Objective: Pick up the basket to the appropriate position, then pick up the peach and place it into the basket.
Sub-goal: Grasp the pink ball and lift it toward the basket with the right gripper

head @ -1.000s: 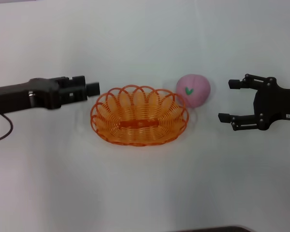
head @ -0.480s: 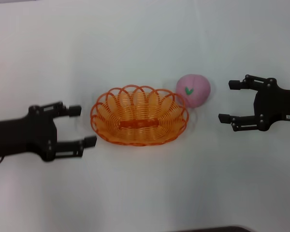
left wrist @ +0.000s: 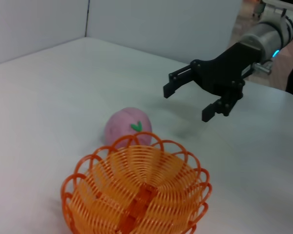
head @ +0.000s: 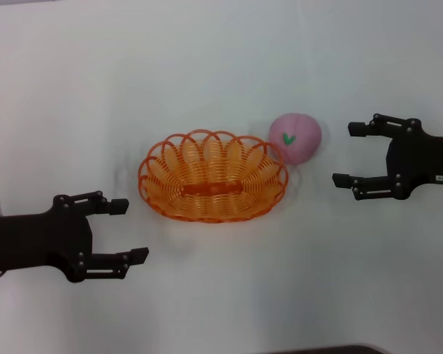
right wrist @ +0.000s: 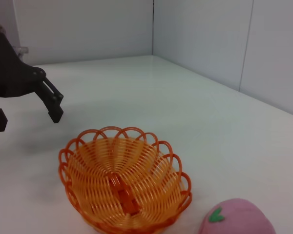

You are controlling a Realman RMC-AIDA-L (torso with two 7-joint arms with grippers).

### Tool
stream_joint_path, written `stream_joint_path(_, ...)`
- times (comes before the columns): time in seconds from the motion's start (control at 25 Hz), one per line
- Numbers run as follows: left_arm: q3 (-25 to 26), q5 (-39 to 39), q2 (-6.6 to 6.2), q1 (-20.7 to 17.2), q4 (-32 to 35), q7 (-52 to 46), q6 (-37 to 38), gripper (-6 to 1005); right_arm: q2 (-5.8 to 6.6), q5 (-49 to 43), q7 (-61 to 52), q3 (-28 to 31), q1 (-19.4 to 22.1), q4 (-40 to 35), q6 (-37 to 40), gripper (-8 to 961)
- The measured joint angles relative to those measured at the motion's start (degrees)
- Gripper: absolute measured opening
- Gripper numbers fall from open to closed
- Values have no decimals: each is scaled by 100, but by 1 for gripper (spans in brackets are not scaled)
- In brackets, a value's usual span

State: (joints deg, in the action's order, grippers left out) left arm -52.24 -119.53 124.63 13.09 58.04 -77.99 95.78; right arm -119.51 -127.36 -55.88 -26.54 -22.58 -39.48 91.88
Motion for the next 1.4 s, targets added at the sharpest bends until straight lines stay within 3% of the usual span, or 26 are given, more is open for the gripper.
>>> stream_joint_path(0.48,40,102,0,-3,-237,215,-85,846,26,1,-420,-3,3,19,94,938)
stream_joint_path(1.0,161,235,-8,-6,-225,188,128,847,162,-457,-4598,-88,-463,-1523,635,938)
stream_joint_path(1.4,186,238,-9,-17,-223,188,209,846,156,-1426,-6372,-418,-1146,-2448,813,938)
